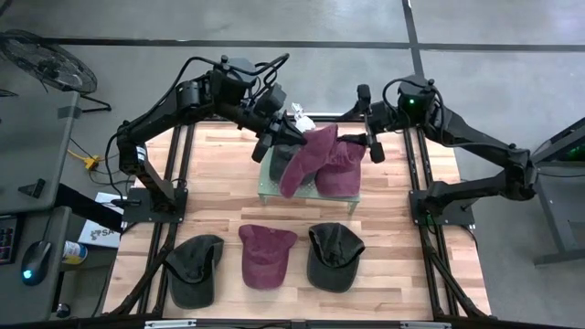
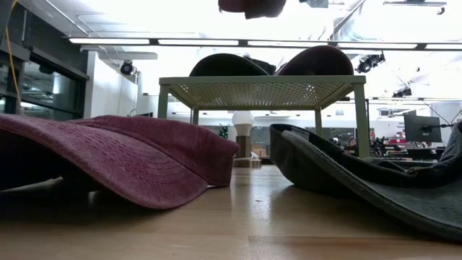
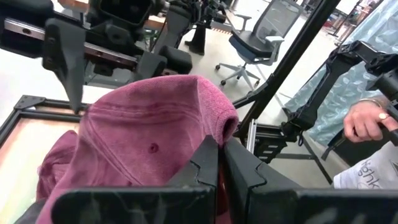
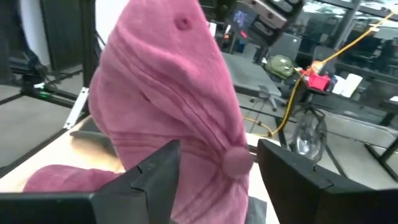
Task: Pick & Place hat
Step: Stack the top red cap on top of the red cap on the shelf
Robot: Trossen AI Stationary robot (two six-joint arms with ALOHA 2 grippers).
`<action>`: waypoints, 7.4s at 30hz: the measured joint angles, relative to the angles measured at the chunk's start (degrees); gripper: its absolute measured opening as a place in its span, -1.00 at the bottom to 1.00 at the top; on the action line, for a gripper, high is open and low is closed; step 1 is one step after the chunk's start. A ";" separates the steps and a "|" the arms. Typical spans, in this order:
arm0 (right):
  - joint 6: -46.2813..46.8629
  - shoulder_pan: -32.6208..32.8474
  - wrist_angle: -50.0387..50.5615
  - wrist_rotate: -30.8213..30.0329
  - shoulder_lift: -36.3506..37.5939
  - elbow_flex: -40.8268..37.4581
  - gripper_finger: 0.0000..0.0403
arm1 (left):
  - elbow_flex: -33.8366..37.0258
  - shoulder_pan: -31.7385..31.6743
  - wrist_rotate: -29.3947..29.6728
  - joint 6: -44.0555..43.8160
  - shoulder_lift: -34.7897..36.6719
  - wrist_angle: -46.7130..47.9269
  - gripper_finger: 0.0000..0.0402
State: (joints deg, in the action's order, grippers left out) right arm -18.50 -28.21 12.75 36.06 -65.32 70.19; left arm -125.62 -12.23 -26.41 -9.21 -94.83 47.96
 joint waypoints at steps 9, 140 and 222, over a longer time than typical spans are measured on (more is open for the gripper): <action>-0.63 0.96 1.78 -3.68 0.00 0.00 -0.37 | 0.00 0.00 0.04 0.00 0.00 0.07 -0.99; 3.48 7.17 77.26 -2.66 -23.18 62.01 -0.76 | 0.00 -9.14 49.30 16.08 10.36 32.97 -0.04; -5.50 1.93 71.33 -5.74 -17.81 43.69 -0.76 | 0.00 -9.12 49.33 11.89 10.36 32.97 -0.04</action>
State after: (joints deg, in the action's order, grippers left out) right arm -24.00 -26.28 84.09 30.32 -83.13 113.89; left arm -125.62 -21.34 22.92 2.68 -84.47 80.93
